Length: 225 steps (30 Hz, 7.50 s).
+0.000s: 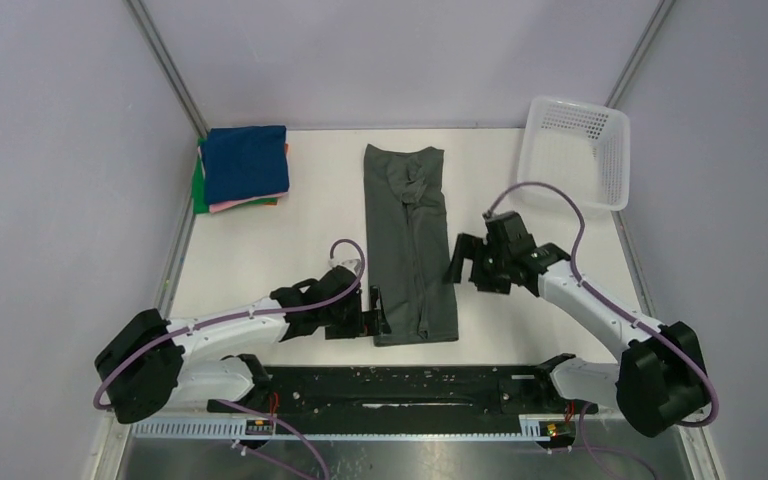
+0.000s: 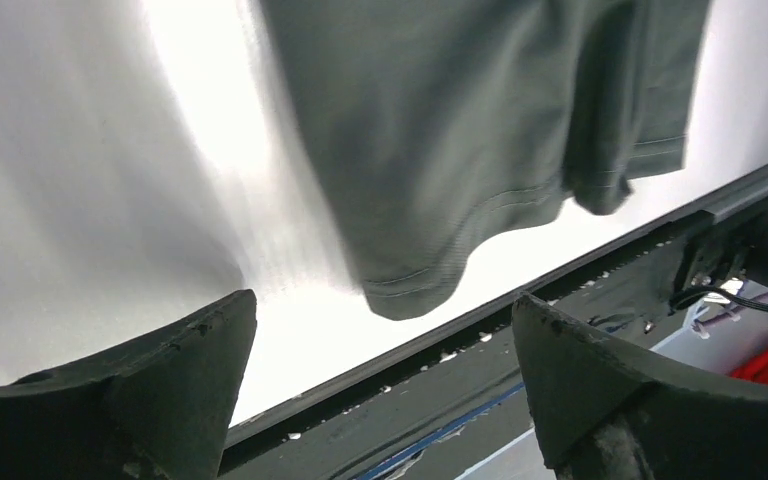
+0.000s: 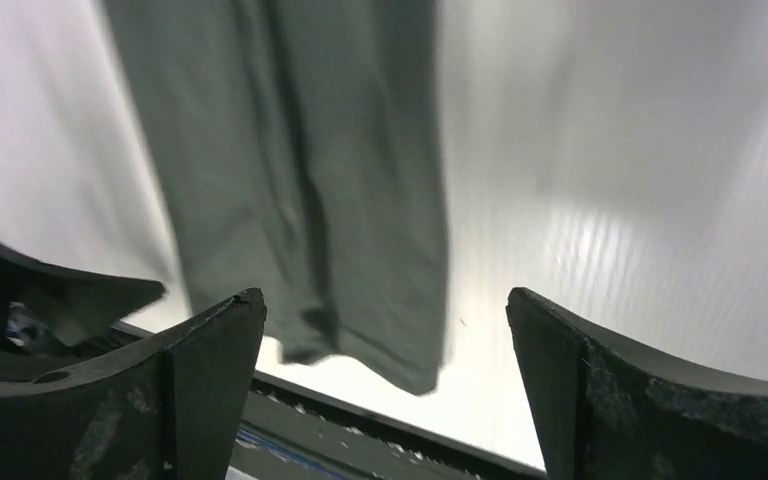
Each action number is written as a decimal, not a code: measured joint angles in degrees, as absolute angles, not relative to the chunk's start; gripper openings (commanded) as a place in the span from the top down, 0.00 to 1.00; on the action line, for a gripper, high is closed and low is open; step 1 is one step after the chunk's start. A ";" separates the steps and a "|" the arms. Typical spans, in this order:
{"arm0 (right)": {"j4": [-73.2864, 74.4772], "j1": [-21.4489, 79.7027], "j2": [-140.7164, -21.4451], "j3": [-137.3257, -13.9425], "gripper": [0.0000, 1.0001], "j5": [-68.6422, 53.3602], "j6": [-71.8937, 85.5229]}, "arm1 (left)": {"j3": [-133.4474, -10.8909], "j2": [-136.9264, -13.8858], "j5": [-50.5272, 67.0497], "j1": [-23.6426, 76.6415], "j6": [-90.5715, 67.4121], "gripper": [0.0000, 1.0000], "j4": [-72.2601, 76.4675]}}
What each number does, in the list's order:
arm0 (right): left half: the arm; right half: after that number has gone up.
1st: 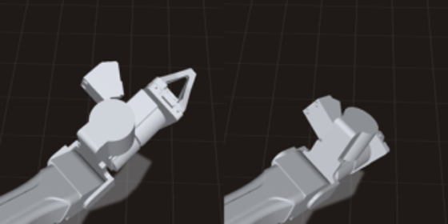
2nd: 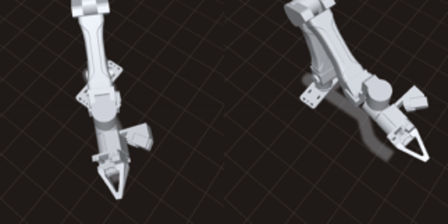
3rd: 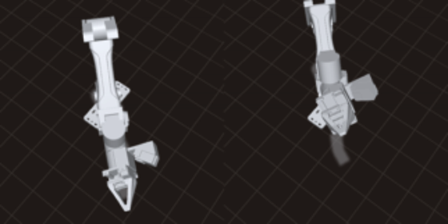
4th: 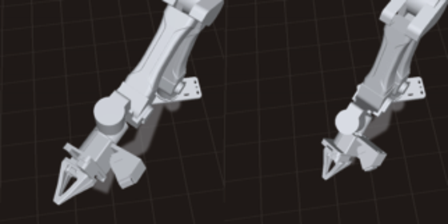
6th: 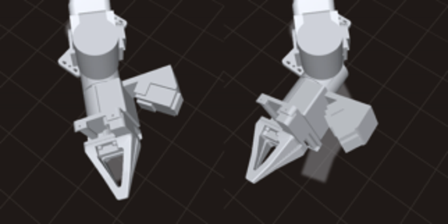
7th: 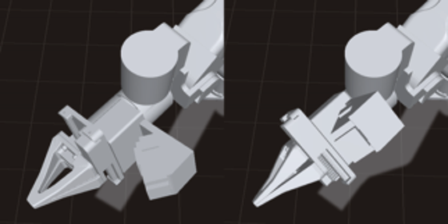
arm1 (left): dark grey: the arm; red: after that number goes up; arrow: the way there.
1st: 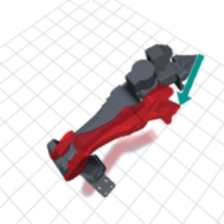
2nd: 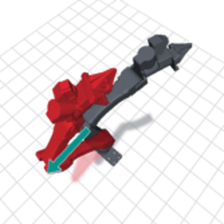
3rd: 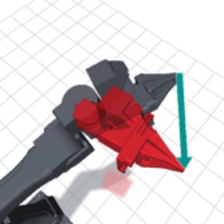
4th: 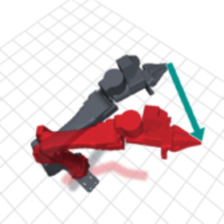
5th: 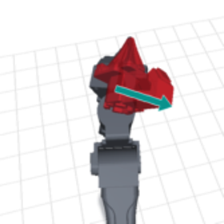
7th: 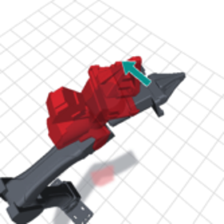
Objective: Fold and stack the t-shirts
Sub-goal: Rotate the tshirt 90 degrees, then grab the bottom of the folded rectangular tshirt with both arms, then fold the folded rectangular tshirt in 1/3 of the way, then grab one side of the 2/3 rectangular tshirt with both arms, then fold the long partially folded tshirt into a neat square
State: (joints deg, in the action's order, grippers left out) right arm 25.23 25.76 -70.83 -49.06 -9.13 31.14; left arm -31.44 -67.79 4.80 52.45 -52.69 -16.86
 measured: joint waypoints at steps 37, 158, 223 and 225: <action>21.39 39.72 -60.14 -22.09 1.00 -16.62 45.34 | -28.56 -71.22 0.14 61.63 -64.36 1.00 -17.30; 4.69 21.76 -93.30 -42.48 1.00 -20.67 37.39 | -42.98 -92.66 13.23 29.10 -46.98 1.00 -5.91; -11.77 9.98 -81.17 -32.16 1.00 -50.74 52.71 | -59.07 -83.33 -2.66 29.12 -41.50 1.00 -21.28; -14.33 9.37 -84.07 -32.16 1.00 -50.70 53.98 | -61.93 -87.74 -1.43 28.36 -40.77 1.00 -21.30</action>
State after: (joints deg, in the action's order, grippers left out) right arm -14.33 9.37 -84.07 -32.16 -50.70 53.98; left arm -61.93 -87.74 -1.43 28.36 -40.77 -21.30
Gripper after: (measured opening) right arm 0.023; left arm 0.014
